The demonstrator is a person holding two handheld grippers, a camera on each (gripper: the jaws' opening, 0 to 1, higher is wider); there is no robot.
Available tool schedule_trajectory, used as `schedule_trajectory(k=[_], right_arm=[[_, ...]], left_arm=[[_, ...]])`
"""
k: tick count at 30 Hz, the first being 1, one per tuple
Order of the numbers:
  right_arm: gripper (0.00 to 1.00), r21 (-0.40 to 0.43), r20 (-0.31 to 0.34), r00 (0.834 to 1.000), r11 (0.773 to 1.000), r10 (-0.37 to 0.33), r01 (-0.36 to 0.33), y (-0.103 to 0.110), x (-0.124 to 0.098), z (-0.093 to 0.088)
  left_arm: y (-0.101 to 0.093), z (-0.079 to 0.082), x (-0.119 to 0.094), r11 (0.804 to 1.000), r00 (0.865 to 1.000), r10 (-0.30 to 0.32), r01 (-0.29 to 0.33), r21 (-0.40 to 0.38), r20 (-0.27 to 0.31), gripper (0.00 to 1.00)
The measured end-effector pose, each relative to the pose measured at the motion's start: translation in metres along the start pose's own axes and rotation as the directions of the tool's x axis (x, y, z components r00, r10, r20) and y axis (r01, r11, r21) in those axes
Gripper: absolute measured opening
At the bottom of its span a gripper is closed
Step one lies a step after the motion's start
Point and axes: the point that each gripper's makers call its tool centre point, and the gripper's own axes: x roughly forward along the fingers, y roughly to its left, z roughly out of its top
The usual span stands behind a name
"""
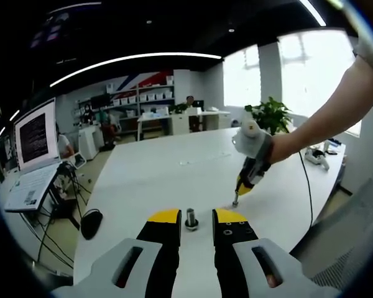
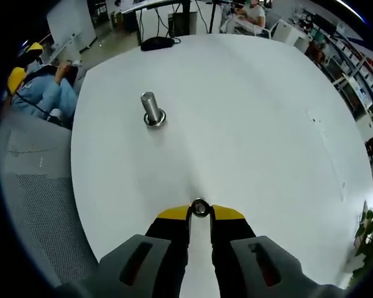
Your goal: Place the washer onto the threaded stud by aligning its center hole with the stud, sliding it down to the base, and recovering from edge contact or off-axis alignment until the washer reaches the visible bottom stop.
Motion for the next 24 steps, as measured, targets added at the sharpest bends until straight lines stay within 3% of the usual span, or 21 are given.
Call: schedule_trajectory(k=[24], right_arm=[[0.15,0.048,0.027,0.999,0.998,0.032,-0.033,-0.0025,-0.0007,-0.0020]], left_arm=[[-0.0005,-0.0021,0.0013,1.000,1.000,-0.001,0.001,0.000,-0.014,0.18]])
